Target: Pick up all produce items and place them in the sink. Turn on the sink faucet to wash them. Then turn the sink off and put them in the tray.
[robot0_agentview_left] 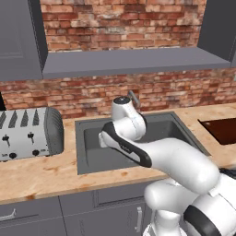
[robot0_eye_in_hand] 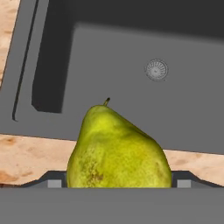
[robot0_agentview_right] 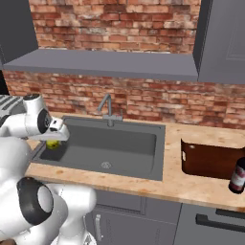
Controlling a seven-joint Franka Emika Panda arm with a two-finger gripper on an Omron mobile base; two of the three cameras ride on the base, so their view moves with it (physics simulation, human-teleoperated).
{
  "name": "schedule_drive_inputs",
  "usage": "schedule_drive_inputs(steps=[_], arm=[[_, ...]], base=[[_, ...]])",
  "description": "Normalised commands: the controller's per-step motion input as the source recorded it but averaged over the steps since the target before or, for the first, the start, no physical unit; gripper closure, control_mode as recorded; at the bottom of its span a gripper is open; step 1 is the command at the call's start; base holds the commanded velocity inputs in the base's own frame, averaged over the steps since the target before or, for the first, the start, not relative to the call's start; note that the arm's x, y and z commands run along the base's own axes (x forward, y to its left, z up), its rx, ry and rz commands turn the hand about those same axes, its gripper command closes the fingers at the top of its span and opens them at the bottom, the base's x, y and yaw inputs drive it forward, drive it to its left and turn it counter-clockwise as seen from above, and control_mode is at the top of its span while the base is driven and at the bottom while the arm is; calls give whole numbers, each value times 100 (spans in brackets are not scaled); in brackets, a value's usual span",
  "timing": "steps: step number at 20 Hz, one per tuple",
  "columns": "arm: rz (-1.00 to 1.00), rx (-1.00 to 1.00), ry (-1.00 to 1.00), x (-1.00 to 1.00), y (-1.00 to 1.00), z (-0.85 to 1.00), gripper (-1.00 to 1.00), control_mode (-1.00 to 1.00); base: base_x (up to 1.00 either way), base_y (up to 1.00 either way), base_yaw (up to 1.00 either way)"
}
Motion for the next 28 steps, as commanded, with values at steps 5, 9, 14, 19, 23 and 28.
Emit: schedule_drive_inputs(steps=[5,9,14,19,23,28], arm=[[0,4,1,10,-83,0,100,-100],[0,4,4,15,-83,-4,100,-100],[0,2,5,19,-79,-4,100,-100],[0,3,0,21,-76,0,100,-100],[1,4,0,27,-64,-9,100,-100],[3,4,1,37,-44,-32,100,-100]], base=[[0,0,0],[0,0,0],[0,0,0],[0,0,0],[0,0,0],[0,0,0]])
